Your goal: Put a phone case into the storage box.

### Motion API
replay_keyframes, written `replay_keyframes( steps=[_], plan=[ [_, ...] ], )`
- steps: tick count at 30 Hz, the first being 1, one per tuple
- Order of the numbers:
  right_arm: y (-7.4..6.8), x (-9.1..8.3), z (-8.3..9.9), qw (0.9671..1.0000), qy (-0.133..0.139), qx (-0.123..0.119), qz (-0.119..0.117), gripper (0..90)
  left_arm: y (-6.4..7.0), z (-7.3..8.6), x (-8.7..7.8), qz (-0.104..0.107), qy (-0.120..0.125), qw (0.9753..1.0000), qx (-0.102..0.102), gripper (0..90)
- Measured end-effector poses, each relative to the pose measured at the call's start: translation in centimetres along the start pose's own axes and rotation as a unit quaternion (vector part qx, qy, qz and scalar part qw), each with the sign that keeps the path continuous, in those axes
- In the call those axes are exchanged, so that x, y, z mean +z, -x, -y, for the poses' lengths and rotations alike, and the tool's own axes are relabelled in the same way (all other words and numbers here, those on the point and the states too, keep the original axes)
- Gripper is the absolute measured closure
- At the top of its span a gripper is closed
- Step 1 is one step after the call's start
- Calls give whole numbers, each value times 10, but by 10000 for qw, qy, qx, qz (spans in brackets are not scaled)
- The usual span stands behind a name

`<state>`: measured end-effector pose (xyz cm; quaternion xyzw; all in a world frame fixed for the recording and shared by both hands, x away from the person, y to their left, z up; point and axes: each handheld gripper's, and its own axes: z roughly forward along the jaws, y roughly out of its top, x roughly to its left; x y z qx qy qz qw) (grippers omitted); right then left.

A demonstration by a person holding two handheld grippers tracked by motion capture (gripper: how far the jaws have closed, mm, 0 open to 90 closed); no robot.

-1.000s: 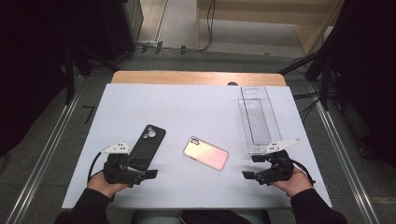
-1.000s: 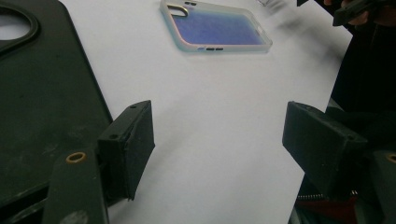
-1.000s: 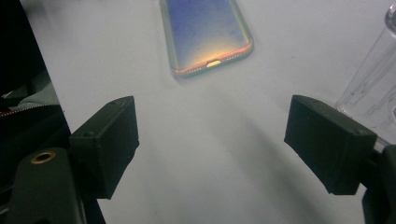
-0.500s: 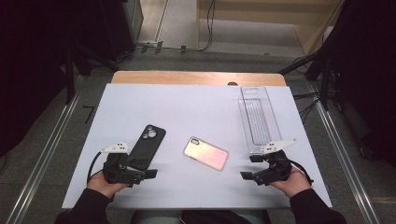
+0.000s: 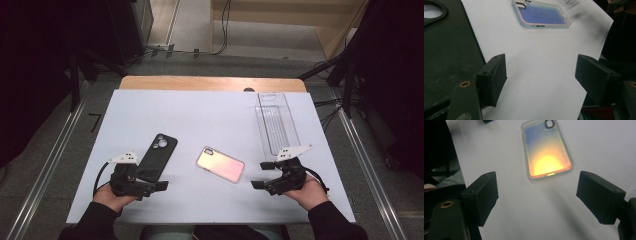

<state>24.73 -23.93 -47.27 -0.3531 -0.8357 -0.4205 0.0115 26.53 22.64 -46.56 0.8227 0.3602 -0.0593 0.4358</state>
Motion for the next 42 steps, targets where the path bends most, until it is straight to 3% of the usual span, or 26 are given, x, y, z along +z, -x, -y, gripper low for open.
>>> replay_keyframes(
  steps=[7, 12, 23, 25, 26, 27, 29, 31, 36, 42],
  plan=[
    [0, 0, -15, 9993, 328, 147, -33, 158, 0, 0, 0, -5, -1, 10000, -1, 256],
    [-2, 4, -23, 9990, 439, 60, -7, 158, 0, 0, -1, -10, 14, 10000, -7, 255],
    [-3, 17, -40, 9990, 407, -81, -133, 109, 0, 0, -1, -11, 18, 10000, -5, 256],
    [-1, 22, -45, 9992, 344, -62, -214, 19, 0, 0, -1, -13, 22, 10000, -6, 256],
    [-1, 22, -45, 9992, 344, -62, -214, 19, 0, 0, -1, -13, 22, 10000, -6, 256],
    [-1, 27, -49, 9988, 318, -78, -373, 0, 0, 0, -1, -4, 27, 10000, -8, 255],
    [-2, 30, -53, 9994, 193, -119, -255, 0, 0, 0, -1, -6, 22, 10000, -7, 255],
    [-1, 34, -57, 9994, 125, -145, -304, 0, 0, 0, -1, -5, 24, 10000, -6, 256],
    [1, 40, -67, 9994, 208, -136, -259, 46, 0, 0, -1, -23, 27, 10000, -13, 256],
    [3, 46, -80, 9986, 203, -439, -215, 46, 0, 0, -1, -21, 26, 10000, -8, 256]
  ],
)
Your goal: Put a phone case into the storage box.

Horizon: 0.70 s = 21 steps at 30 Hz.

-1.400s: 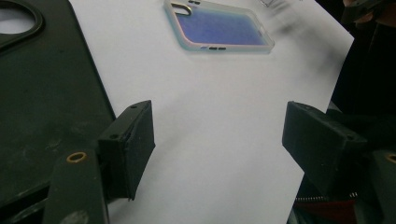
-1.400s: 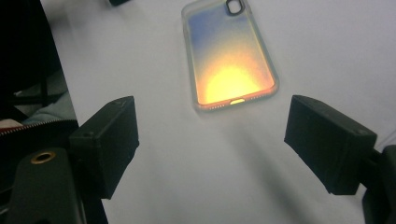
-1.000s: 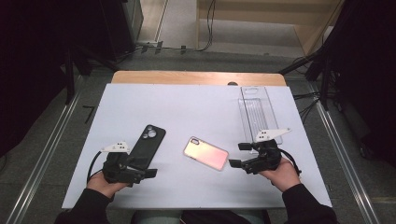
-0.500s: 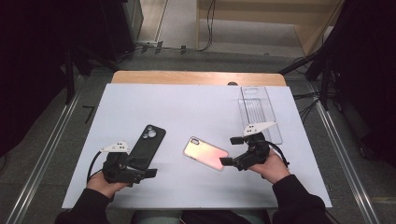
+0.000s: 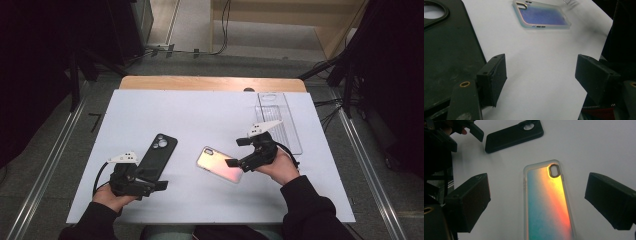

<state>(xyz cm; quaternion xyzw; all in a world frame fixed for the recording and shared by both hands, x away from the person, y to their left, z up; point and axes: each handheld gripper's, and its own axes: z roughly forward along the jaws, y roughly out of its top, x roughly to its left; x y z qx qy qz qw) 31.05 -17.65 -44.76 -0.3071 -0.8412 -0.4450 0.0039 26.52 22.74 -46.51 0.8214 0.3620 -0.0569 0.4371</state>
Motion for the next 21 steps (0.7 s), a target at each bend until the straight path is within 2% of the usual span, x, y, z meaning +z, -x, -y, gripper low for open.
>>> replay_keyframes(
  steps=[5, 13, 14, 16, 21],
  plan=[
    [4, 9, -7, 9998, -75, -176, -35, 46, 0, 0, 0, 12, 8, 10000, 0, 255],
    [8, 24, -20, 9993, -177, -254, -221, 46, -1, 0, -1, 8, 12, 10000, 2, 256],
    [8, 24, -20, 9993, -177, -254, -221, 46, -1, 0, -1, 8, 12, 10000, 2, 255],
    [6, 31, -27, 9987, -240, -403, -195, 46, -1, 0, -1, 17, 17, 10000, 2, 255],
    [6, 36, -29, 9986, -300, -405, -144, 46, -2, 1, -1, 21, 17, 10000, -9, 255]
  ],
)
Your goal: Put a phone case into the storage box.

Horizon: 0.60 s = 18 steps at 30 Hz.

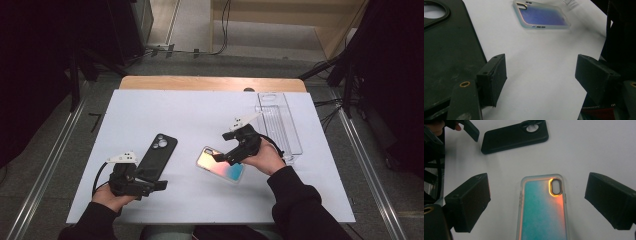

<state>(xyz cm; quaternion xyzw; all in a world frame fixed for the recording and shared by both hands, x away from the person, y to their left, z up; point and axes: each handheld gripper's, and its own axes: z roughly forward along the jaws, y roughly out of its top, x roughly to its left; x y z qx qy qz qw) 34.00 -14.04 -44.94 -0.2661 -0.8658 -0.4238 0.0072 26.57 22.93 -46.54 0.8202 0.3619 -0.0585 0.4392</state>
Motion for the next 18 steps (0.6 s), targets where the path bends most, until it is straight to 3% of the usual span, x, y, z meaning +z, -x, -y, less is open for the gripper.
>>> replay_keyframes(
  steps=[18],
  plan=[
    [6, 12, 14, 9997, -188, 159, 22, 46, 1, 0, -1, 2, 7, 10000, -3, 256]
  ],
)
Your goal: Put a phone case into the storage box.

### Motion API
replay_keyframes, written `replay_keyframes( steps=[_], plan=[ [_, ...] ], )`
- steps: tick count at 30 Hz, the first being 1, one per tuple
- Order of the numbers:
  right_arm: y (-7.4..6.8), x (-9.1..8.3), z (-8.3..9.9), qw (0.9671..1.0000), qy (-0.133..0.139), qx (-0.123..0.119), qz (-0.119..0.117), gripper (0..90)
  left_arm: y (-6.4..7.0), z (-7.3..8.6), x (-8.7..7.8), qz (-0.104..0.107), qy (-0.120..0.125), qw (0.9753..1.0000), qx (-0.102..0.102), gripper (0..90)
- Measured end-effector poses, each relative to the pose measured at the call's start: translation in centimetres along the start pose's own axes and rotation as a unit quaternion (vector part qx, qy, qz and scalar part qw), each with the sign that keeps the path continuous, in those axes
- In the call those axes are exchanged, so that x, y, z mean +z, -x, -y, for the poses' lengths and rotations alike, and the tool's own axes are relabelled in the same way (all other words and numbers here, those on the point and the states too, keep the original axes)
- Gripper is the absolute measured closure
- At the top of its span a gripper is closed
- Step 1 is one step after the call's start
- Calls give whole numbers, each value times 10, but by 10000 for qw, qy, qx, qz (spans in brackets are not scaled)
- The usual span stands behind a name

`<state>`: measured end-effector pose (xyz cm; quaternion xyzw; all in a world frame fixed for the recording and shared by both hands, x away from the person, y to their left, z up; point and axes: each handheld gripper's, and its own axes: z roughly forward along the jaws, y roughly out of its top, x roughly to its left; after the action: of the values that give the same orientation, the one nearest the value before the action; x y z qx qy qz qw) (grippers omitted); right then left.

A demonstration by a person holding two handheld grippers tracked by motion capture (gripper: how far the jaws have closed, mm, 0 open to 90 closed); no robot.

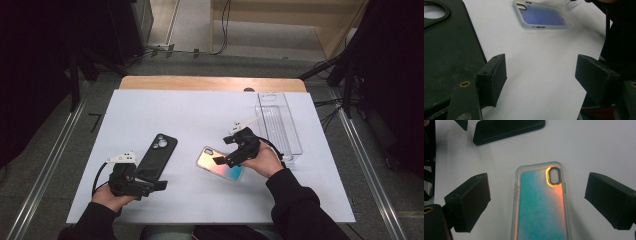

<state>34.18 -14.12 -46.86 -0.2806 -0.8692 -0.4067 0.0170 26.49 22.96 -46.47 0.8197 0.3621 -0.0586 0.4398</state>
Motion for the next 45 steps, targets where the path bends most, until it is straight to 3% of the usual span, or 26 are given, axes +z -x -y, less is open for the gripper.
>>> replay_keyframes(
  steps=[15, 29, 39, 40, 43, 44, 45],
  plan=[
    [1, 11, 11, 9997, -229, 70, -32, 46, 0, 0, -1, -16, -10, 10000, 2, 255],
    [-1, 29, 23, 9970, -761, 2, 108, 46, 1, 1, 0, -49, -33, 10000, 29, 255],
    [-8, 33, 26, 9947, -870, -390, 380, 46, 1, 1, 0, -61, -35, 10000, 11, 255],
    [-11, 34, 27, 9935, -886, -517, 490, 46, 1, 1, 0, -61, -29, 10000, -4, 255],
    [-13, 35, 29, 9927, -853, -607, 600, 56, 1, 1, 0, -60, -26, 10000, -6, 255],
    [-16, 35, 31, 9908, -791, -733, 821, 129, 1, 1, 0, -65, -31, 10000, -7, 255],
    [-17, 35, 33, 9901, -747, -776, 899, 130, 1, 1, 0, -67, -31, 10000, -8, 255]
  ],
)
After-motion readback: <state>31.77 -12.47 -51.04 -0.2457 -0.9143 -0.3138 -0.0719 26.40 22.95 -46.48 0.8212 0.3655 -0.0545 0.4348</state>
